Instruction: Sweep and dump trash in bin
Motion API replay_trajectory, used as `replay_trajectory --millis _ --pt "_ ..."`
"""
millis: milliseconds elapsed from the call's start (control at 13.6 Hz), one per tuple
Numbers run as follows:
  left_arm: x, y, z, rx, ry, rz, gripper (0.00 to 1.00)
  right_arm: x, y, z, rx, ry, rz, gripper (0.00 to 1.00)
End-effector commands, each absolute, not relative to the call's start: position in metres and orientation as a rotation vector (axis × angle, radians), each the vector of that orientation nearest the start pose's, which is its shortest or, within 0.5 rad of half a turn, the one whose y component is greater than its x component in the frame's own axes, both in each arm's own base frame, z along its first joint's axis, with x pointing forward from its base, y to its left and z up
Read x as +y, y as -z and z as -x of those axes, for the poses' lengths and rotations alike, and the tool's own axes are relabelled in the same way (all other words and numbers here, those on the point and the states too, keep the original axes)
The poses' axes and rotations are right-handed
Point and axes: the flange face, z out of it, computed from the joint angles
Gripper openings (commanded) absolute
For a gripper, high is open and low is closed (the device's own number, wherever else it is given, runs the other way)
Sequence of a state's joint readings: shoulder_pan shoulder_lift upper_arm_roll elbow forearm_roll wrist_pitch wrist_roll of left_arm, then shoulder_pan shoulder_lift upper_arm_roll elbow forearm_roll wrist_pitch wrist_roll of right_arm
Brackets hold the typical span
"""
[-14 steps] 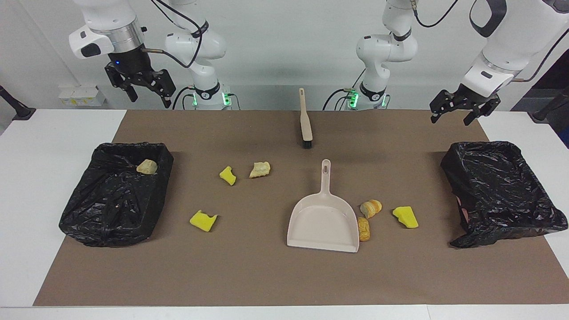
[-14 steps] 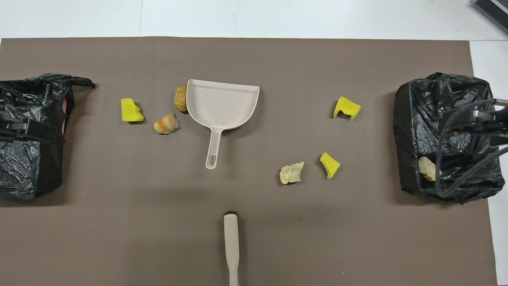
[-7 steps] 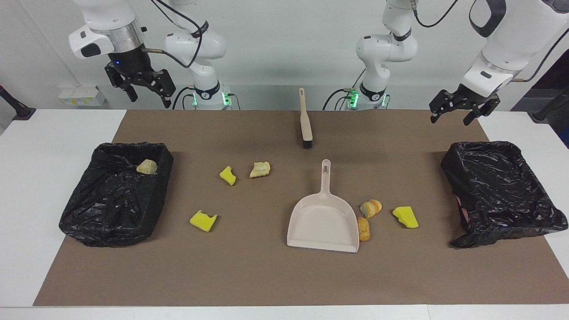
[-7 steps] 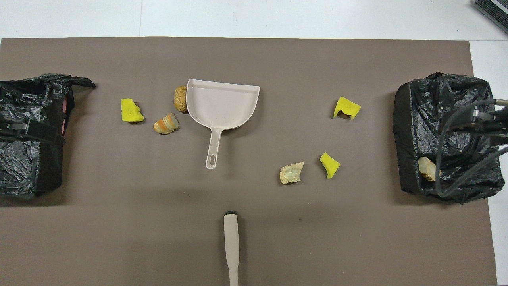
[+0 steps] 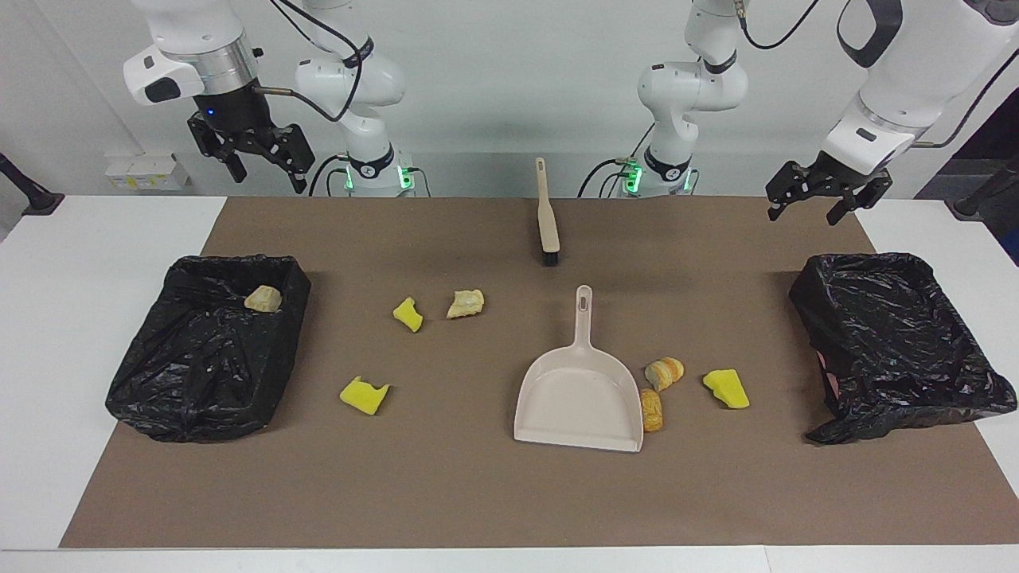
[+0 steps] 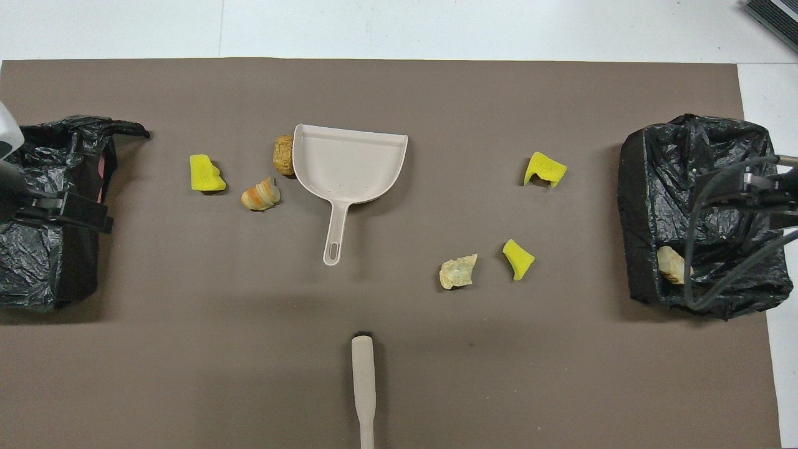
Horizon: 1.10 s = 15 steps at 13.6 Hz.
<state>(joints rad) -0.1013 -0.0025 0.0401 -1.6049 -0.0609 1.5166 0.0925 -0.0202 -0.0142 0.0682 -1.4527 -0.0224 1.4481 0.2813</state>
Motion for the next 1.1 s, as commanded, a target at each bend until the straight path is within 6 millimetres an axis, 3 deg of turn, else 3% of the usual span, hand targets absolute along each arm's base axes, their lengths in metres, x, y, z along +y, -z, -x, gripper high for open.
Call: replay_trajectory --millis 0,294,735,882,1029 --pt "-0.069 -0.585 -0.528 0.317 -0.156 3.214 1.00 0.020 -0.680 -0.532 0.338 0.001 3.129 1.00" --pt "-0.120 -0.550 -0.498 0.315 -0.088 3.216 1.00 0.020 -0.680 -0.533 0.336 0.006 3.129 1.00" --pt "-0.185 -0.474 -0.446 0.471 -0.163 3.178 1.00 0.020 -0.680 -0.532 0.339 -0.001 3.131 1.00" --pt "-0.211 -0.443 -0.419 0.428 -0.195 3.167 1.00 0.020 -0.680 -0.532 0.339 0.004 3.130 1.00" --pt "-0.250 -0.403 -0.379 0.422 -0.234 3.138 1.00 0.020 -0.680 -0.532 0.339 0.004 3.130 1.00"
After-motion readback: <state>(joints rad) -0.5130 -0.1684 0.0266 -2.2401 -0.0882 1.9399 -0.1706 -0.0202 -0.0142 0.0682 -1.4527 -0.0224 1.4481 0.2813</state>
